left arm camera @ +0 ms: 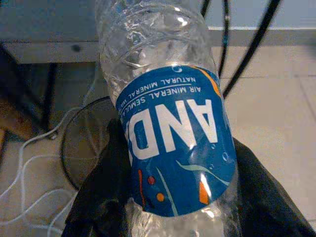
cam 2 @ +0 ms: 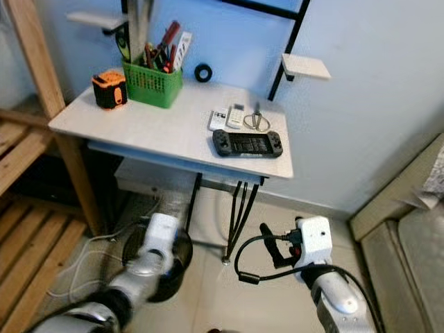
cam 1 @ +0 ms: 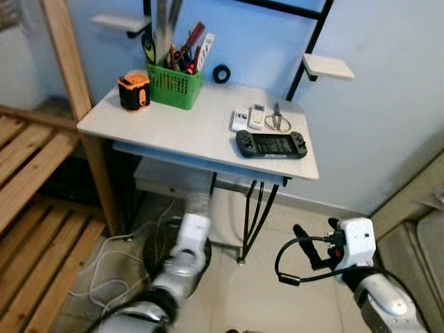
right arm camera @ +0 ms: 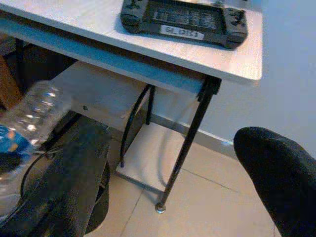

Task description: Clean up the room

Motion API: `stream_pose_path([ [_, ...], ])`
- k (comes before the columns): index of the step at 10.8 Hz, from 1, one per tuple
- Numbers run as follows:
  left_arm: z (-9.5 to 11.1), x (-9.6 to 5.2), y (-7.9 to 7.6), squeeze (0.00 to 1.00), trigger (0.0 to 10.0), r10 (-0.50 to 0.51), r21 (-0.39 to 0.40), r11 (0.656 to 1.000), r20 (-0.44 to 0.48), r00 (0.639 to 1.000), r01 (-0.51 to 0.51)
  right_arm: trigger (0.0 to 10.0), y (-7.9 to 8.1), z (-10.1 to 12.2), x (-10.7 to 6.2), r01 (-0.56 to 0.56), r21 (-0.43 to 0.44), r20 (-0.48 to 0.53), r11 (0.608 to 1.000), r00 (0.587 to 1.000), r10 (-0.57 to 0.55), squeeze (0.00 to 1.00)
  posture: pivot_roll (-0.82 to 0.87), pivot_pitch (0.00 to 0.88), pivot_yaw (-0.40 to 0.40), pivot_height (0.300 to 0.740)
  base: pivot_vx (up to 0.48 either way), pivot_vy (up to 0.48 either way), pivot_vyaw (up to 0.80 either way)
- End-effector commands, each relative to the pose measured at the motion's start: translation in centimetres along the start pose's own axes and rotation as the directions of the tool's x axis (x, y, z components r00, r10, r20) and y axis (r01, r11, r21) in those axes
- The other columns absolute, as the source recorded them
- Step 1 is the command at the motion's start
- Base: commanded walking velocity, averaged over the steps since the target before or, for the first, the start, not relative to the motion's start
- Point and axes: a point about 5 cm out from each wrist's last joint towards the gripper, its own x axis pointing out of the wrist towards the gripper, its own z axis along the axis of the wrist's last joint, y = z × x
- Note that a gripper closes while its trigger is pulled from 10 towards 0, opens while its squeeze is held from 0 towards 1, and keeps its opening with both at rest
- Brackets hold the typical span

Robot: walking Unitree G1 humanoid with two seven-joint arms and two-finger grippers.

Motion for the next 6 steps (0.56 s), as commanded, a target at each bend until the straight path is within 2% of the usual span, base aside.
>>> stream_pose_path([
  [1,0.9,0.2,-0.3,0.0,10.0,0.008,0.018,1.0,0.024,1.0,-0.009,10.0,-0.9,0.3,-0.6,0.024,-0.001,-0.002,1.0,1.0,-0.024,0.0,-0.13,0.034,-0.169,0.74,0.0,0.0,0.0],
  [2,1.3,0.3,0.1,0.0,10.0,0.031,0.022,0.999,0.024,0.999,-0.031,10.0,-1.0,0.3,-0.9,0.021,-0.001,-0.009,1.0,1.0,-0.021,0.0,-0.15,0.049,-0.184,0.74,0.0,0.0,0.0],
  [4,1.1,0.4,1.8,0.0,10.0,0.092,0.085,0.992,-0.015,0.996,-0.091,10.0,-1.4,0.1,-3.0,-0.008,-0.004,-0.059,1.0,0.998,0.008,0.0,-0.18,0.082,-0.208,0.74,0.0,0.0,0.0],
  [6,0.2,0.3,3.4,0.0,10.0,0.127,0.173,0.978,-0.063,0.99,-0.114,10.0,-1.8,-0.1,-4.2,0.03,0.044,-0.071,0.999,0.997,-0.027,0.0,-0.21,0.107,-0.202,0.74,0.0,0.0,0.0],
])
